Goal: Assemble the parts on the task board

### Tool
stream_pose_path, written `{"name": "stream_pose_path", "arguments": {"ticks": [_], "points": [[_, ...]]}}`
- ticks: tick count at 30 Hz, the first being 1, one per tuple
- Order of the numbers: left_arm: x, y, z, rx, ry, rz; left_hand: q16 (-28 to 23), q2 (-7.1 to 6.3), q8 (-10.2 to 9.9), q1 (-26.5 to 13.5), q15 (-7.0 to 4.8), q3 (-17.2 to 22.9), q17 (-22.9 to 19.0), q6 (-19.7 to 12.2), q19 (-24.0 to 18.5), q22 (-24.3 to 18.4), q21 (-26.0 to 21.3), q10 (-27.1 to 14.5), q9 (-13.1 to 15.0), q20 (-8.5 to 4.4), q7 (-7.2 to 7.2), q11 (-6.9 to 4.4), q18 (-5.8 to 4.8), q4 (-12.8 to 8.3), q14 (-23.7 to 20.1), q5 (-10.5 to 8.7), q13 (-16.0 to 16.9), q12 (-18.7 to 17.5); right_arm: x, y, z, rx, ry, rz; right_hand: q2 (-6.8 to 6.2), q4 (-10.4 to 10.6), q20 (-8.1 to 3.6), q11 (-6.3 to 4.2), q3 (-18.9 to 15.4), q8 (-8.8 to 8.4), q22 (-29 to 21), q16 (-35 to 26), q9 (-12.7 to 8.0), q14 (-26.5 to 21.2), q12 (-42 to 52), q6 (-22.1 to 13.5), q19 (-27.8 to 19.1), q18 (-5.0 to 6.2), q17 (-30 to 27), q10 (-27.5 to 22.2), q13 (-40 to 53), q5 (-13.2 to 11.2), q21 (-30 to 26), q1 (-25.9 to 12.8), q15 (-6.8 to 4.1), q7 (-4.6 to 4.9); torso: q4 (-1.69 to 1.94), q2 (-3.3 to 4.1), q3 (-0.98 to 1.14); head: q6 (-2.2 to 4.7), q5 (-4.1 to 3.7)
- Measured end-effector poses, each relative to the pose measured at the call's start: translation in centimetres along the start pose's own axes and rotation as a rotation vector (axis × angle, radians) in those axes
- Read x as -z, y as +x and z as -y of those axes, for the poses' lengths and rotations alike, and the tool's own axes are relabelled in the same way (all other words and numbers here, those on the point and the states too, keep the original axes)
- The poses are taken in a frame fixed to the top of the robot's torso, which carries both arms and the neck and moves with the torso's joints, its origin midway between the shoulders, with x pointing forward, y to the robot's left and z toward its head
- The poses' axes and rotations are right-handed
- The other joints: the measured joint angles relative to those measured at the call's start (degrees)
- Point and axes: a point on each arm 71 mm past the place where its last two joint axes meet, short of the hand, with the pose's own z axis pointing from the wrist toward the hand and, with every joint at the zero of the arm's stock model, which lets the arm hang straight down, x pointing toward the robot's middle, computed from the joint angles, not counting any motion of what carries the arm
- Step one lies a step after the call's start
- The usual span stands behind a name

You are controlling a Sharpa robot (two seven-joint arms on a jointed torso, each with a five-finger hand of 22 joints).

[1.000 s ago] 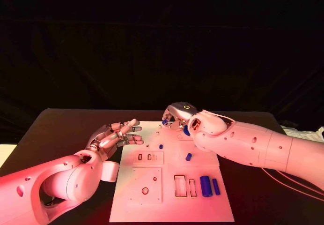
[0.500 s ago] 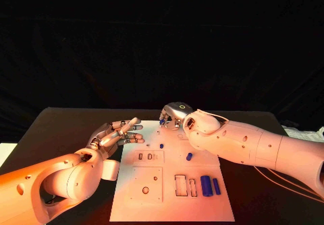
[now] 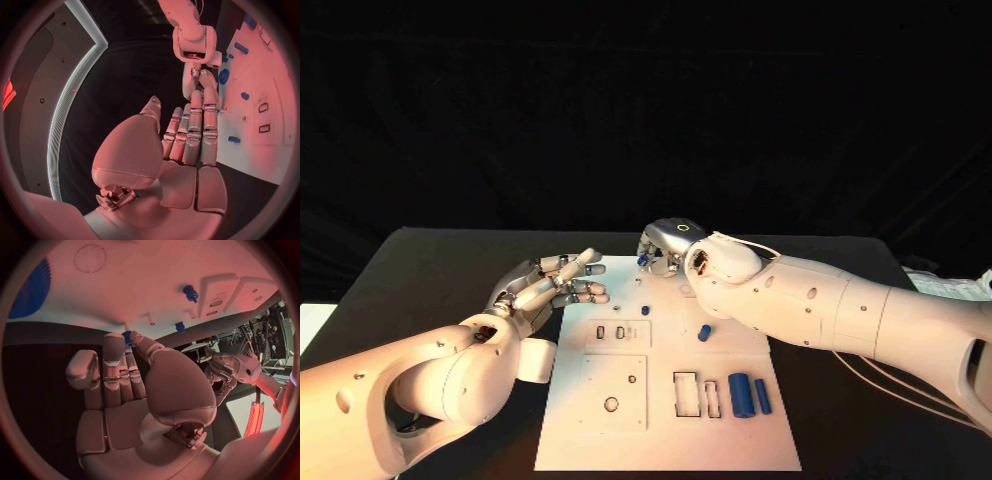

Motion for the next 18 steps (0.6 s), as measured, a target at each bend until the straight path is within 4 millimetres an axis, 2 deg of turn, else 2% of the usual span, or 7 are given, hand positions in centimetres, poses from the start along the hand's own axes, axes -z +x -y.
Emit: {"name": "stream_pose_path", "arguments": {"ticks": [18], "points": [[-0.04, -0.09, 0.07, 0.004, -0.001, -0.003, 0.0, 0.17, 0.0, 0.2, 0.0, 0.2, 0.2, 0.0, 0.0, 0.0, 0.0, 0.0, 0.0, 0.0, 0.0, 0.0, 0.0, -0.2, 0.0, 0.0, 0.0, 0.0, 0.33, -0.09, 0.09, 0.008, 0.011, -0.006, -0.31, 0.2, 0.0, 0.21, 0.2, 0.0, 0.0, 0.0, 0.0, -0.2, 0.0, -0.2, 0.0, 0.0, -0.1, -0.2, 0.0, -0.2, 0.0, -0.3, 0.22, 0.16, -0.03, 0.06, -0.02, -0.43, -0.03]]}}
